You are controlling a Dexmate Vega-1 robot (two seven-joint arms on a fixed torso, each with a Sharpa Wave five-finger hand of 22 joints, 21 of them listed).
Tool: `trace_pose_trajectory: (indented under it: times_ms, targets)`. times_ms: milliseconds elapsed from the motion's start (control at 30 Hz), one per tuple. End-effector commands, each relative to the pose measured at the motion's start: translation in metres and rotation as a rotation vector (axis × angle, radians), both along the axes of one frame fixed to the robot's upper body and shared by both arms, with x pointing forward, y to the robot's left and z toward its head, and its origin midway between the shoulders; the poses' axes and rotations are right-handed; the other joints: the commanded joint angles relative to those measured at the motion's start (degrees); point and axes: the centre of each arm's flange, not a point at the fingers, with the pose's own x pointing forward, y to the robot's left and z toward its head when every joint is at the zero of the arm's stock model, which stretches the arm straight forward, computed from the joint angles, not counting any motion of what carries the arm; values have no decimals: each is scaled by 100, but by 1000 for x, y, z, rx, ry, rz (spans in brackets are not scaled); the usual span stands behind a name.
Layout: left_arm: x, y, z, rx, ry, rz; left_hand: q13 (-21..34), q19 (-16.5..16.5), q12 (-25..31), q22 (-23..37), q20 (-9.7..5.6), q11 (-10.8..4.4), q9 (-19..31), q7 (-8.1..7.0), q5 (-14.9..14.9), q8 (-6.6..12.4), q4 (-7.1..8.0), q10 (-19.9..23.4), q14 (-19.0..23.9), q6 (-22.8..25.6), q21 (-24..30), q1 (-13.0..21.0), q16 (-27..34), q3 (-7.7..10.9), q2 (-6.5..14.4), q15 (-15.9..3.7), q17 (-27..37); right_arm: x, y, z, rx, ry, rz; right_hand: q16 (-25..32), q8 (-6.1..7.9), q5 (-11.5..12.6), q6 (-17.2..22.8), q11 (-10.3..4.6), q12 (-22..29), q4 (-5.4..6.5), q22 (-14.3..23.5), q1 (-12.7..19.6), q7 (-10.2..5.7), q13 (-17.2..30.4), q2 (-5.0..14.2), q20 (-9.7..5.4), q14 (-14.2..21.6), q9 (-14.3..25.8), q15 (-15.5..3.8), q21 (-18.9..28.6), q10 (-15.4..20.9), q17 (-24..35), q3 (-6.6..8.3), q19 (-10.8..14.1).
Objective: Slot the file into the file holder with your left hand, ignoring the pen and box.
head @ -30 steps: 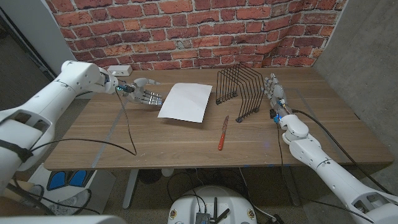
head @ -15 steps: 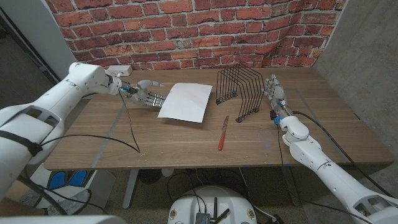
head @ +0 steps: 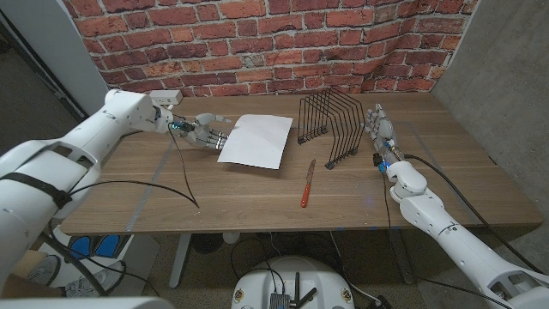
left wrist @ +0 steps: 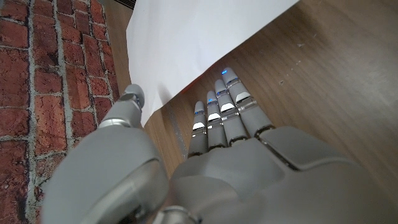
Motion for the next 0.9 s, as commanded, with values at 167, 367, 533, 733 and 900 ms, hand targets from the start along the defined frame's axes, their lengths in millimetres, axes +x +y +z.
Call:
trace_pose_trajectory:
  times_ms: [167, 367, 533, 733, 900]
  targets:
    - [11, -16, -8, -5, 22, -53, 27, -46, 3, 20, -2, -8, 28, 378, 19, 11, 13, 6, -8, -17, -27, 96, 3, -13, 44, -38, 12, -3, -4, -3, 5, 3, -6, 26, -22, 49, 64, 0, 35, -1, 22, 47, -4, 18, 247, 13, 33, 12, -10, 21, 65, 10, 56, 52]
    - [15, -22, -8, -11, 25, -74, 26, -45, 10, 19, 3, -13, 29, 378, 22, 16, 11, 17, -9, -13, -26, 121, 7, -10, 62, -28, 12, -5, -6, -4, 12, 4, -11, 31, -22, 50, 69, 6, 37, 1, 22, 46, -3, 19, 249, 8, 45, 12, -9, 23, 75, 9, 59, 62]
    - [16, -23, -7, -13, 24, -79, 26, -8, 28, 20, -5, -46, 30, 374, 33, 33, 5, 53, 18, 18, -10, 197, 24, 12, 127, -49, 13, -5, -6, -5, 15, 5, -14, 31, -22, 50, 78, 5, 33, 11, 22, 36, 2, 19, 250, 5, 42, 12, -8, 24, 69, 13, 57, 69]
    - [17, -22, -8, -7, 31, -65, 25, 69, 60, 21, -32, -86, 33, 362, 39, 77, -7, 149, 115, 145, 18, 301, 57, 23, 184, -103, 11, -5, -6, -4, 14, 5, -15, 31, -22, 50, 84, 11, 33, 21, 22, 26, -3, 19, 249, 2, 40, 13, -19, 23, 73, 16, 54, 74]
    - [15, -20, -10, -6, 38, -54, 29, 229, 106, 26, -70, -182, 39, 361, 47, 126, -11, 339, 298, 381, 69, 440, 92, 25, 261, -212, 8, -5, -6, -3, 11, 5, -16, 30, -23, 52, 88, 12, 33, 21, 22, 30, -6, 19, 251, 1, 45, 13, -9, 22, 75, 13, 60, 76]
